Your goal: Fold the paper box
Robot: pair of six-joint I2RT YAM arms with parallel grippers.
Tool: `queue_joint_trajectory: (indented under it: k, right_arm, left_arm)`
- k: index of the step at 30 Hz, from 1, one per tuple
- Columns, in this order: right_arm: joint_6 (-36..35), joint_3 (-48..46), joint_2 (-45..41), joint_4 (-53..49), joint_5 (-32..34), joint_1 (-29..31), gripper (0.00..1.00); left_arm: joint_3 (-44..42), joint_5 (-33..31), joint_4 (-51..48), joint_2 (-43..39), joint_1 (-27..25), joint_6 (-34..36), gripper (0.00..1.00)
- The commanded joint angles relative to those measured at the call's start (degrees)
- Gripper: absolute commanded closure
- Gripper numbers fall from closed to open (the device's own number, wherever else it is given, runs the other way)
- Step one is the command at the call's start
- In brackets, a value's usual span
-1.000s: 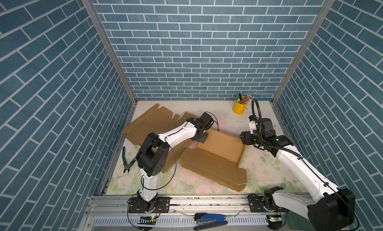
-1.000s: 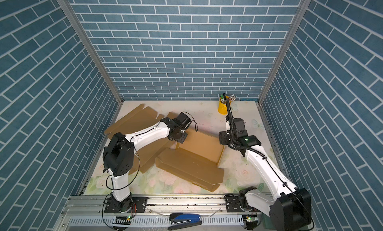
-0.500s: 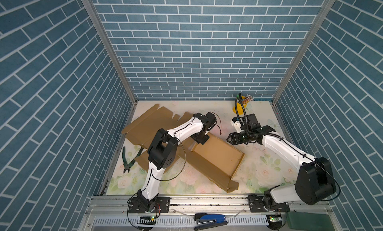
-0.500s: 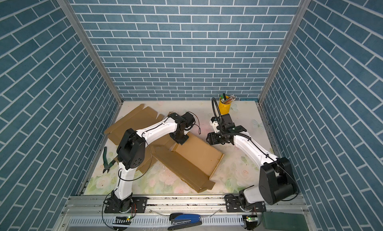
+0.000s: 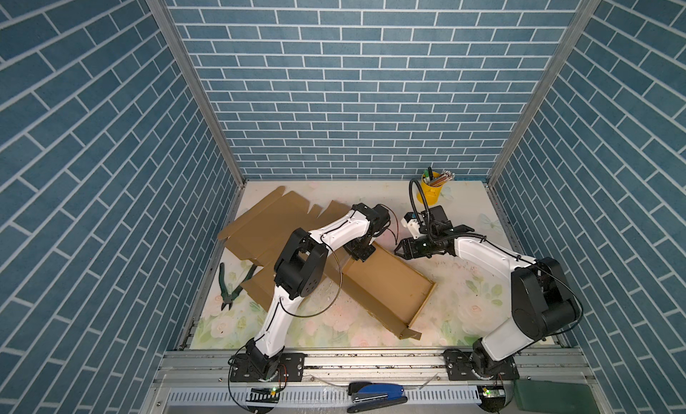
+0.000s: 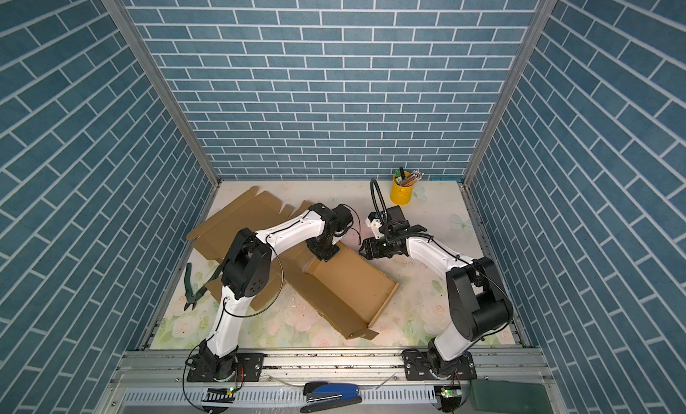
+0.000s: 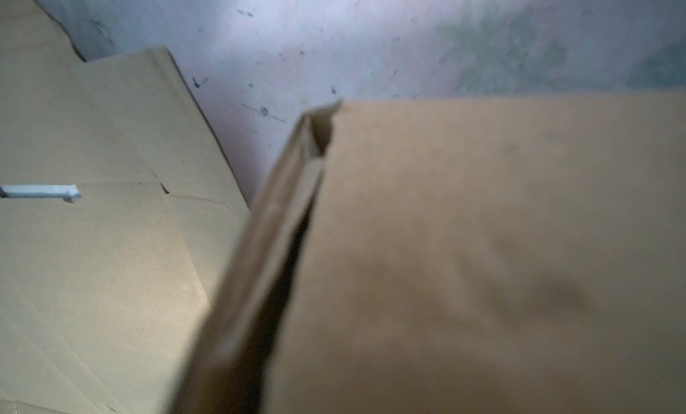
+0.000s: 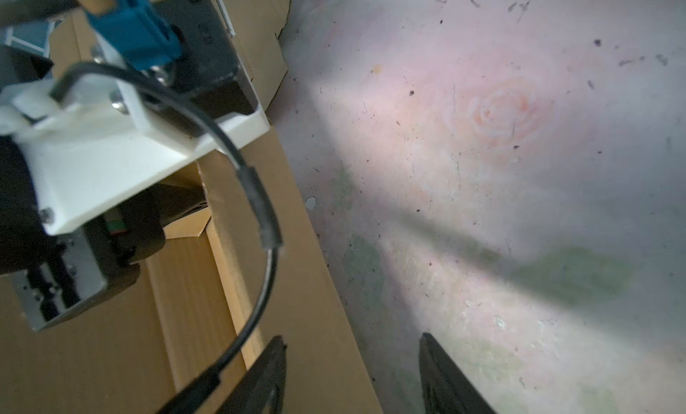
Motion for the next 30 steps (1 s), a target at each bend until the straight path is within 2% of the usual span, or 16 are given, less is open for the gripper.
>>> queue_joint_trajectory:
  k: [1,6,18,24,26,30]
  right_arm:
    - [1.5,-2.1,1.6,1.9,-1.1,0.4,0.44]
    - [1.7,-3.0,2.2,2.6,-0.7,0.4,0.45]
    - [1.8,-5.8,-3.1,-0.6,2.0,-3.5,0.39]
    - [1.4,-7.5,-5.6,-2.6,-0.2,-4.6,0.35]
    - [1.9,-8.1,-5.8,-2.2,-2.0,-4.0,0.34]
    - [0.5,-7.4,-4.3,-3.1,-1.7,-2.3,0.35]
  left_arm:
    - [2.2,-0.5,-2.0,1.6,-0.3,0.6,0.81]
    - [3.5,-0.3,-2.2,2.6,-0.2,0.7,0.78]
    - [7.9,0.9,-2.9,3.1,-0.2,1.0,0.56]
    - [9.7,2.8,-2.8,0.4,-0.2,1.0,0.53]
    - [9.9,3.3,-2.8,-1.2,-0.2,1.1,0.53]
    - [9.6,3.6,-2.0,-5.7,0.8,0.4,0.53]
